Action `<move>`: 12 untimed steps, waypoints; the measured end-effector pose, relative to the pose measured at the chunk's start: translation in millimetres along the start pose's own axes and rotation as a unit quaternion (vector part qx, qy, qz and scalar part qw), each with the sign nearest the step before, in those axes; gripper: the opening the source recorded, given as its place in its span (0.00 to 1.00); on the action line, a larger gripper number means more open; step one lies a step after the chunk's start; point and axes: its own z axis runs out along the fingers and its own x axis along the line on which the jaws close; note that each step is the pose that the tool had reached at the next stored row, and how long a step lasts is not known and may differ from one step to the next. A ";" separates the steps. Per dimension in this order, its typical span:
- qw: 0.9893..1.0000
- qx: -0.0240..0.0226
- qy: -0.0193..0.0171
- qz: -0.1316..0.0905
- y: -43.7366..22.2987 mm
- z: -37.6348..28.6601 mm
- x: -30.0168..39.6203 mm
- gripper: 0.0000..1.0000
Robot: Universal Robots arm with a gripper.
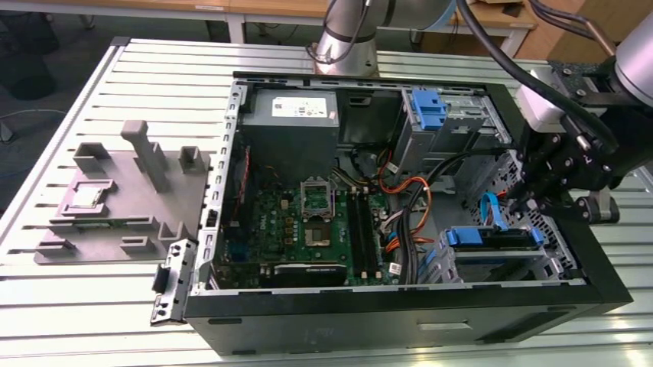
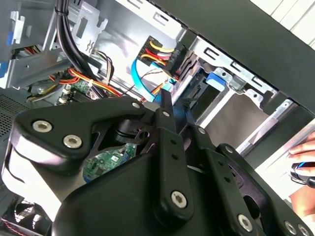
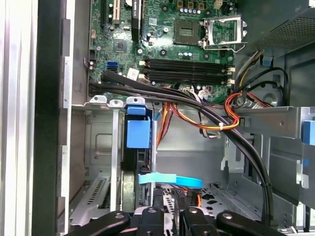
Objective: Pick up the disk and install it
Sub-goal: 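Insert the second disk wire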
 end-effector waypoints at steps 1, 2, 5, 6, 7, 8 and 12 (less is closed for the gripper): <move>1.000 0.000 0.000 0.000 -0.2 0.1 -0.8 0.24; 1.000 0.000 0.000 0.000 -0.6 0.2 -1.3 0.24; 1.000 0.000 -0.001 0.000 -3.0 0.6 -2.2 0.24; 1.000 0.000 -0.001 0.000 -4.2 0.7 -2.4 0.24; 1.000 0.000 -0.001 0.000 -5.6 0.9 -2.6 0.24; 1.000 0.000 -0.001 0.000 -7.1 1.1 -2.8 0.24; 1.000 0.000 -0.002 0.000 -12.3 1.7 -3.6 0.24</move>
